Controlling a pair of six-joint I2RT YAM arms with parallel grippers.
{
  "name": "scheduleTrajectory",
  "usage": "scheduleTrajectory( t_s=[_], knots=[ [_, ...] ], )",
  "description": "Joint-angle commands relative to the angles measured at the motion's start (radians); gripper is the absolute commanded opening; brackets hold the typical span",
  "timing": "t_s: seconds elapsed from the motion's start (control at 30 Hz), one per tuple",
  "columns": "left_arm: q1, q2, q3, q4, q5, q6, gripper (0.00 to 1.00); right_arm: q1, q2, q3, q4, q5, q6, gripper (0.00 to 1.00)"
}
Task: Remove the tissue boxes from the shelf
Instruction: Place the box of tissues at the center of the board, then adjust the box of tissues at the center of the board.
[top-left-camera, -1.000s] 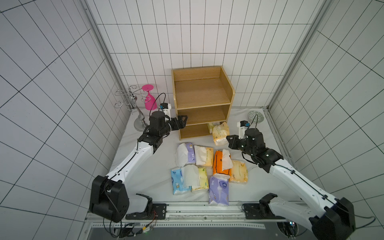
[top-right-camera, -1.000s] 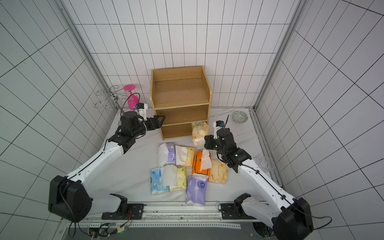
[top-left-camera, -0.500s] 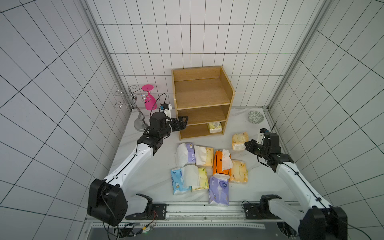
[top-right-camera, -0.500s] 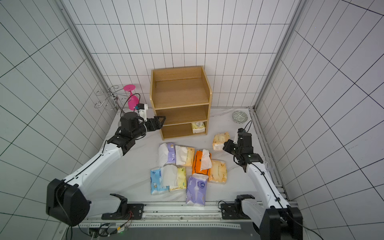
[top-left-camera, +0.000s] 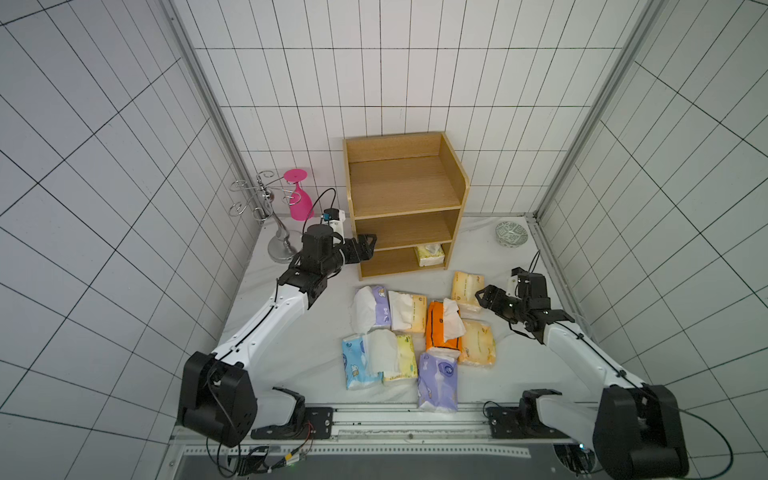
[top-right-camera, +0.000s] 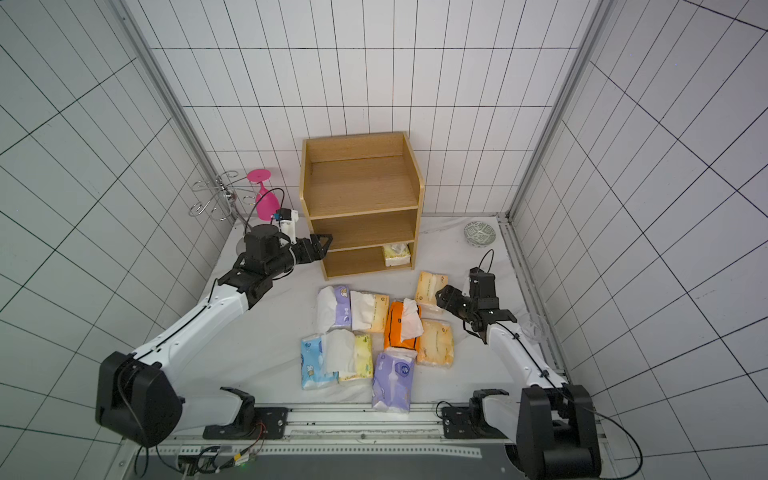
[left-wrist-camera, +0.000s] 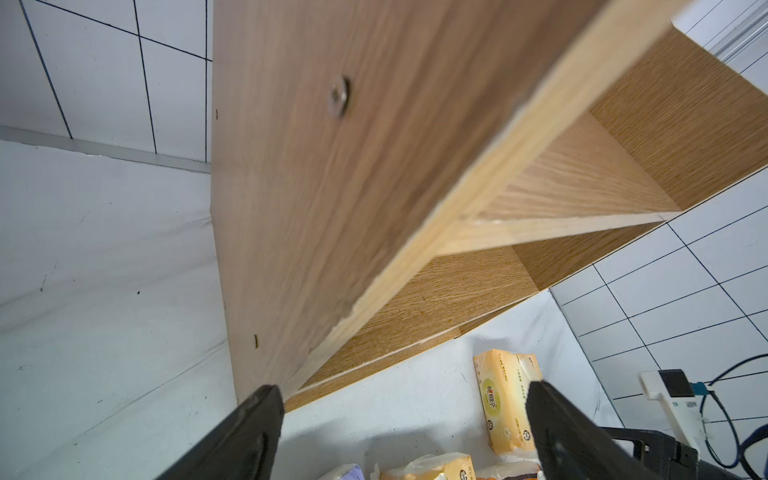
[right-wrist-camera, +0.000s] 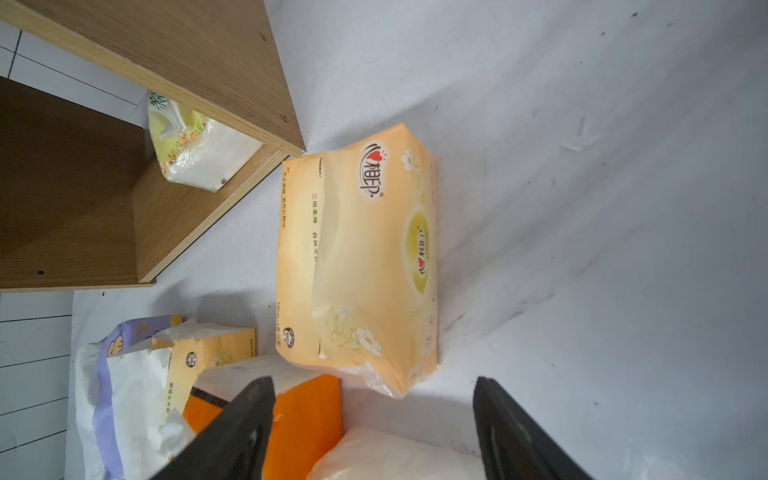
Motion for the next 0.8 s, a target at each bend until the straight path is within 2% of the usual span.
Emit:
scheduleTrajectory(
  t_s=[0.0, 0.2, 0.37, 0.57, 0.67, 0.77],
  knots=[
    [-0.002, -0.001, -0.016, 0.006, 0.004, 0.012, 0.96, 0.026, -0.116, 0.064, -0.161, 0.036, 0.003, 0.80],
    [-0.002, -0.005, -0.037, 0.008, -0.004, 0.004, 0.96, 0.291, -0.229, 0.142, -0.376, 0.170, 0.033, 0.75],
    [-0.002, -0.022, -0.060, -0.005, -0.027, 0.010, 0.96, 0.523, -0.275, 0.146, -0.474, 0.249, 0.138, 0.59],
    [-0.001, -0.042, -0.067, -0.028, -0.045, 0.017, 0.96, 0.852, -0.341, 0.101, -0.527, 0.352, 0.313, 0.31],
    [-0.002, -0.045, -0.067, -0.030, -0.044, 0.011, 0.96, 1.008, -0.314, 0.091, -0.576, 0.379, 0.402, 0.29],
    [-0.005, -0.046, -0.067, -0.029, -0.042, 0.002, 0.96, 1.109, -0.294, 0.064, -0.596, 0.398, 0.491, 0.29]
  ],
)
